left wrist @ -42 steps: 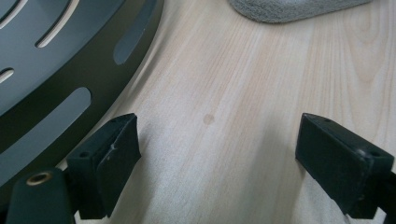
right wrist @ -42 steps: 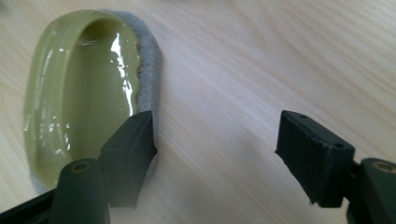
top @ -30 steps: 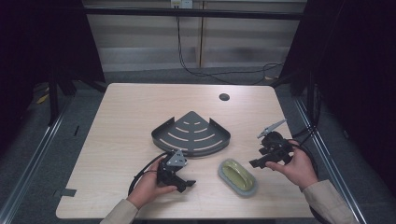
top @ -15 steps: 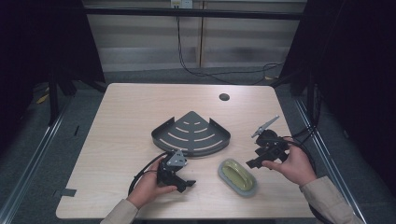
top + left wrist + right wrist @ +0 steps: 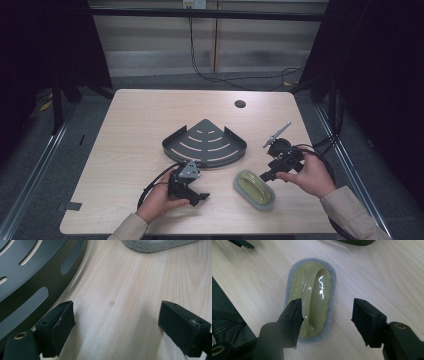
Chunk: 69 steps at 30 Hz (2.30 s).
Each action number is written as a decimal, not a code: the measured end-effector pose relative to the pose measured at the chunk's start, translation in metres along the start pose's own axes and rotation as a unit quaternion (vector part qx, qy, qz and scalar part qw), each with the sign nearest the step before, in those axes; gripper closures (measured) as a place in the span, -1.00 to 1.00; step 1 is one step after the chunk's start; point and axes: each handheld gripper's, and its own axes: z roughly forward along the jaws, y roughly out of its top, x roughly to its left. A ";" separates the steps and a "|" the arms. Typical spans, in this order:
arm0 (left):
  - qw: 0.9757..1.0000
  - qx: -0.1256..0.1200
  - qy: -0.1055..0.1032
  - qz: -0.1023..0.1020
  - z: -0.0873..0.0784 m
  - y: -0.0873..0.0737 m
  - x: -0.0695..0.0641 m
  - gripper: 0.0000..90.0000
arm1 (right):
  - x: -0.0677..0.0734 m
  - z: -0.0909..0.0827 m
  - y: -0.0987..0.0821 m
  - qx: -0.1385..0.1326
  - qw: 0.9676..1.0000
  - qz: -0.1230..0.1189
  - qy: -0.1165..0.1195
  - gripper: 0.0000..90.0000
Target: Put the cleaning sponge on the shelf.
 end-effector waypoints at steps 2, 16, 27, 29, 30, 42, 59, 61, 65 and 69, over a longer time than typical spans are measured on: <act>1.000 -0.001 0.000 0.001 0.000 0.000 0.000 -0.71 | 0.002 0.000 0.002 0.003 1.000 -0.003 0.002 -0.07; 1.000 -0.003 0.000 -0.002 0.000 0.000 0.000 -0.71 | 0.011 0.007 0.008 0.025 1.000 -0.012 0.009 -0.03; 1.000 -0.002 0.000 -0.002 0.000 0.000 0.000 -0.71 | 0.015 0.017 0.011 0.039 0.999 -0.017 0.014 0.01; 1.000 0.000 0.000 0.000 0.000 0.000 0.000 -0.71 | 0.015 0.020 0.010 0.041 0.999 -0.018 0.015 0.02; 1.000 0.000 0.000 0.000 0.000 0.000 0.000 -0.71 | 0.015 0.022 0.010 0.042 0.999 -0.019 0.017 0.02; 1.000 0.000 0.000 0.000 0.000 0.000 0.000 -0.71 | 0.018 0.039 0.012 0.064 0.997 -0.027 0.017 0.14; 1.000 -0.002 0.000 -0.002 0.000 0.000 0.000 -0.71 | 0.017 0.038 0.016 0.088 0.996 -0.034 0.000 0.59; 1.000 -0.002 0.000 -0.002 0.000 0.000 0.000 -0.71 | 0.016 0.035 0.017 0.086 0.996 -0.035 0.002 0.59; 1.000 -0.003 0.000 -0.002 0.000 0.000 0.000 -0.71 | 0.014 0.030 0.019 0.091 0.995 -0.036 0.001 0.59; 1.000 -0.003 0.000 -0.001 0.000 0.000 0.000 -0.71 | 0.013 0.025 0.023 0.094 0.995 -0.035 0.004 0.59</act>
